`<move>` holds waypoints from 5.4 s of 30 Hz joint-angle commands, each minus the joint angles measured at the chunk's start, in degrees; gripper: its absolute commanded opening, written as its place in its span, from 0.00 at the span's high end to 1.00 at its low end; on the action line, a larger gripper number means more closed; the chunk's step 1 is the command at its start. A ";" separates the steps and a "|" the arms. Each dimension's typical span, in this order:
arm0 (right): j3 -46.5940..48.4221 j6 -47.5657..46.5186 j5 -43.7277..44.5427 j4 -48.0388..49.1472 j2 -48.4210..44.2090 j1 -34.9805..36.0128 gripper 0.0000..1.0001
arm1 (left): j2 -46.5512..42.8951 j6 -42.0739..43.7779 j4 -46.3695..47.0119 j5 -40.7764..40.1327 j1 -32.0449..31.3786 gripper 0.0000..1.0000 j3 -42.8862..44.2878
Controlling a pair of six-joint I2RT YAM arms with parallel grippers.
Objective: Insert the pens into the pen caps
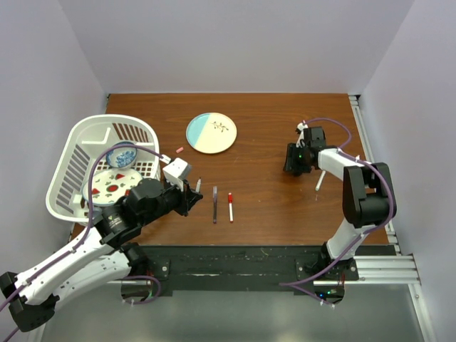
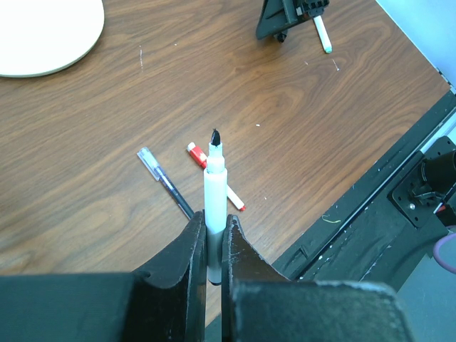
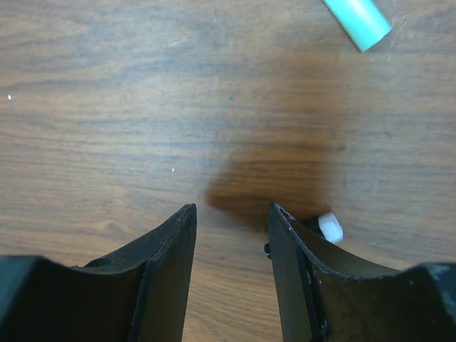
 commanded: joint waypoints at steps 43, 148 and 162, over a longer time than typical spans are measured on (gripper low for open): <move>8.51 23.70 27.23 -14.24 7.13 4.02 0.79 | 0.36 0.84 1.77 0.69 0.15 1.00 -0.30; -38.07 54.19 -17.77 66.18 -51.67 24.33 1.00 | 28.75 -25.44 63.03 35.85 -3.28 1.00 -9.88; -35.96 51.82 -17.24 62.84 -51.49 24.68 1.00 | 28.84 -26.58 64.52 36.11 -3.28 1.00 -11.29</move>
